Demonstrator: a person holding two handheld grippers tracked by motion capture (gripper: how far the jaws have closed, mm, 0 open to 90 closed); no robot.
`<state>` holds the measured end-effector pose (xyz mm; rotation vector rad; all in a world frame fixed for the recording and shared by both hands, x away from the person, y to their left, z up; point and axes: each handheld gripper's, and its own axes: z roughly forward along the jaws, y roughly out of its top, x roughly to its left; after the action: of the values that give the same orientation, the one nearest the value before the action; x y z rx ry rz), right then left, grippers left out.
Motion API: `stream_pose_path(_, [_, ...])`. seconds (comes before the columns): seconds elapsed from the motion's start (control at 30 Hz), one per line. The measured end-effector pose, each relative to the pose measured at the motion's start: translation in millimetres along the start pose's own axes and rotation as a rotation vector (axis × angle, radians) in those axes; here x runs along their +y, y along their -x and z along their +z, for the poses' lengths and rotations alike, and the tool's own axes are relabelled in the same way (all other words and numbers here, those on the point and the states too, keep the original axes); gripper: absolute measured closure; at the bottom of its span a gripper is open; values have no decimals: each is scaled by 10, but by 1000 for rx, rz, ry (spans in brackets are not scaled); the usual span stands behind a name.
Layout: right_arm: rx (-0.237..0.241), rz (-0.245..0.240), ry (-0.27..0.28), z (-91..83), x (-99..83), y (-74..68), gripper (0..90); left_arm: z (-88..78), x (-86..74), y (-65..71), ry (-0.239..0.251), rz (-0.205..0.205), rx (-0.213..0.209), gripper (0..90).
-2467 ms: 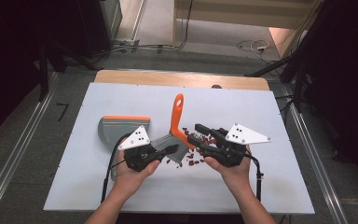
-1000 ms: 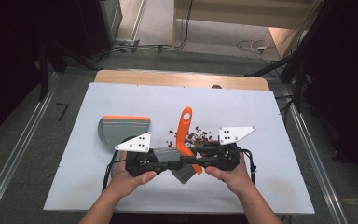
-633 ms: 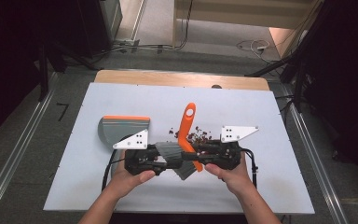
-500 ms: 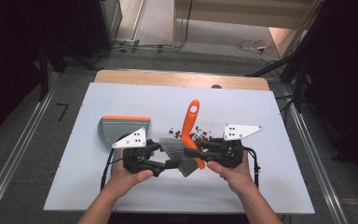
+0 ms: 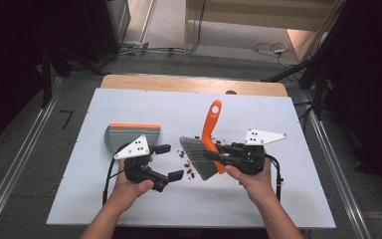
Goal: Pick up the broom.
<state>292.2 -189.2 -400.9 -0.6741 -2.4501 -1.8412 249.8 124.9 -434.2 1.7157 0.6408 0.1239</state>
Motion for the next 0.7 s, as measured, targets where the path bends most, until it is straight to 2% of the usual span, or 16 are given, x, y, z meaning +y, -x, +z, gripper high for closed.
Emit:
stream_pose_path(0.07, [-13, 1, -3, -11, 3, 3, 689, -29, -11, -11, 3, -3, 10, 8])
stream_pose_path(0.13, [-58, 7, -7, -38, 7, 31, 689, -53, -29, -22, 4, 1, 27, 0])
stream_pose_path(0.17, [-58, 7, -7, -38, 7, 31, 689, -68, -41, -27, 7, 2, 41, 0])
stream_pose_path(0.27, [-109, 15, -10, -87, -8, 101, 689, -128, -71, -36, 24, 13, 98, 0])
stream_pose_path(0.57, [-178, 24, -24, -144, -21, 179, 689, -295, -116, -134, 46, 8, 150, 0])
stream_pose_path(0.6, [-202, 30, -31, -157, -21, 197, 689, -313, -121, -147, 42, 8, 156, 0])
stream_pose_path(0.7, [-230, 35, -40, -177, -24, 223, 689, -349, -142, -175, 47, -2, 164, 0])
